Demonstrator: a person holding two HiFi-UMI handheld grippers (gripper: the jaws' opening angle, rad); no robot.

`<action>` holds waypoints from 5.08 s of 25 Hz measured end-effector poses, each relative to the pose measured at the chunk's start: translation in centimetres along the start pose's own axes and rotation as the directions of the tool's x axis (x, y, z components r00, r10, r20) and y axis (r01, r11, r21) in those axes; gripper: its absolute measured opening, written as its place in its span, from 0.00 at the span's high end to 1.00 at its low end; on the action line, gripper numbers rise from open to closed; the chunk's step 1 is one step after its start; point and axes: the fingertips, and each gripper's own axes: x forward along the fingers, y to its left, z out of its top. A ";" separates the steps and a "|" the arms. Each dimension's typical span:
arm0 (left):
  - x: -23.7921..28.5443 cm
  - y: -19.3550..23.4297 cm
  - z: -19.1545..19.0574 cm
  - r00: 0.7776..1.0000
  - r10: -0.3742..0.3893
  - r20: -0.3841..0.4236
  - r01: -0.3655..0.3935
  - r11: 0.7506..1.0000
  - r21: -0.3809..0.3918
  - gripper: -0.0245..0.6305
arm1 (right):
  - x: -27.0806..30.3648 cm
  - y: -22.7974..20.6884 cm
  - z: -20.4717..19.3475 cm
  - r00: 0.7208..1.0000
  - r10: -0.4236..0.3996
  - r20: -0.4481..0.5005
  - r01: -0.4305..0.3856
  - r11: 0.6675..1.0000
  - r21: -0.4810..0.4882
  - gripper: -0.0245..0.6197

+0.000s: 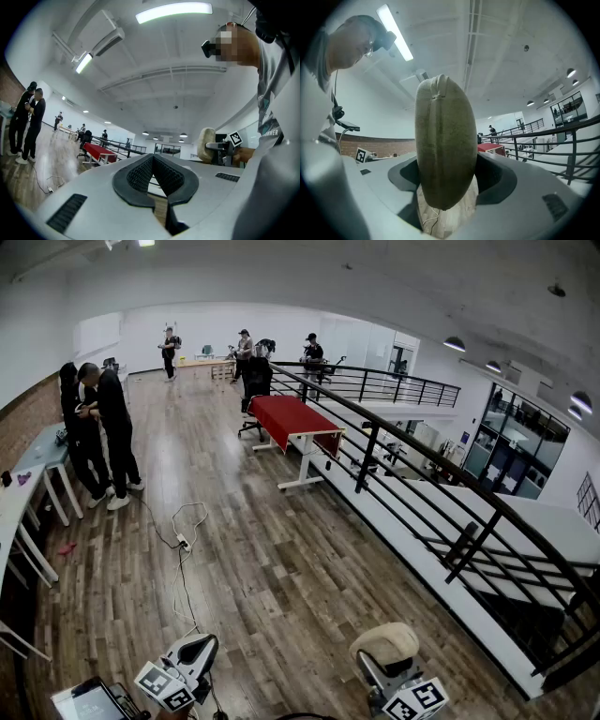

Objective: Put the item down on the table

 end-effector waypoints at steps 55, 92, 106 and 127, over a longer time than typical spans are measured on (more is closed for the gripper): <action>17.4 7.3 -3.9 0.994 -0.069 -0.089 0.066 0.997 -0.036 0.96 | 12.0 -14.5 0.3 0.997 -0.078 0.014 0.077 0.996 0.039 0.52; 57.1 41.2 -1.3 0.992 -0.097 -0.076 0.098 0.995 0.016 0.96 | 55.9 -39.5 2.4 0.995 -0.093 0.035 0.093 0.995 0.023 0.52; 63.8 57.5 0.4 0.997 -0.058 -0.055 0.060 0.997 0.047 0.96 | 73.6 -40.9 2.6 0.994 -0.109 -0.012 0.108 0.990 -0.094 0.52; 96.7 67.5 5.6 0.986 -0.115 0.123 0.074 0.952 0.298 0.96 | 101.2 -60.2 8.9 0.998 0.013 0.055 0.013 0.896 -0.443 0.52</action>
